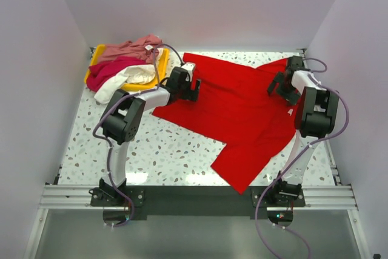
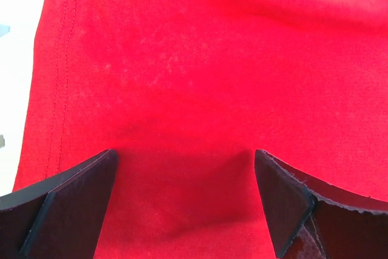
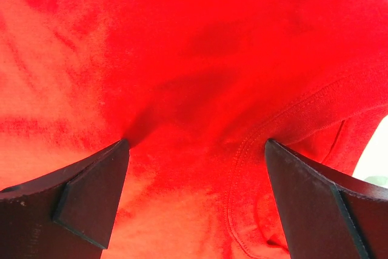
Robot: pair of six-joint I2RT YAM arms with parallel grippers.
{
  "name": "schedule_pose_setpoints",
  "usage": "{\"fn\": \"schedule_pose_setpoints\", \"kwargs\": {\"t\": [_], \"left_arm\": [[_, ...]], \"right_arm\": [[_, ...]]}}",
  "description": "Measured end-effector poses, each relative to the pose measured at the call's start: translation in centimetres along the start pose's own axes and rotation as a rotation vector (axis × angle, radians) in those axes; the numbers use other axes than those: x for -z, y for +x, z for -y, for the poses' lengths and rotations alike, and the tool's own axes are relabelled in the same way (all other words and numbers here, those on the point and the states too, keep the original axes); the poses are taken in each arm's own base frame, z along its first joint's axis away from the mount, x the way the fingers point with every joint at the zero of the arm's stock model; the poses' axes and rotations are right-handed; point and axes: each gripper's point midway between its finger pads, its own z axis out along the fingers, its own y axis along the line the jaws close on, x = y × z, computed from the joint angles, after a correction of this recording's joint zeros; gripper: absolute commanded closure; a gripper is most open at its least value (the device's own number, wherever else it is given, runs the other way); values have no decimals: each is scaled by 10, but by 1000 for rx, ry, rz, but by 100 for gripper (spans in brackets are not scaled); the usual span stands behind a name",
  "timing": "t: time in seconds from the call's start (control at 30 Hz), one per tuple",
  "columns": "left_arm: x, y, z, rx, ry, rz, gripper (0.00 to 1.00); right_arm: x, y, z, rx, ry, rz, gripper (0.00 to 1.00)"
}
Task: Fold and stack the t-shirts
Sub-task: Flatten the tshirt out
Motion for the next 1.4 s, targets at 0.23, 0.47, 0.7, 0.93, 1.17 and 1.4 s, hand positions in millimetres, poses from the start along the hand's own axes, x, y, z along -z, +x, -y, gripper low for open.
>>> {"fn": "schedule_pose_setpoints", "kwargs": {"t": [0.23,0.47,0.7,0.93,1.17,1.4], "left_arm": [[-13,-14,6,13,9,-10,0],[26,4,-2,29,-63,-44,0],[121,-2,-48,188,-231,87,0],[112,44,-95,291,-362,-1,10],[99,65,-100,317,-386,-55,21],[98,67,-104,335,-401,-58,34]], "right_arm": [[-3,-10,1,-11,-3,0,3],[13,3,0,-2,-62,-6,1],[91,27,-14,53,-157,108,1],[152,84,-63,220,-290,190,1],[167,118,-46,233,-308,183,1],[190,131,-33,232,-348,221,2]]}}
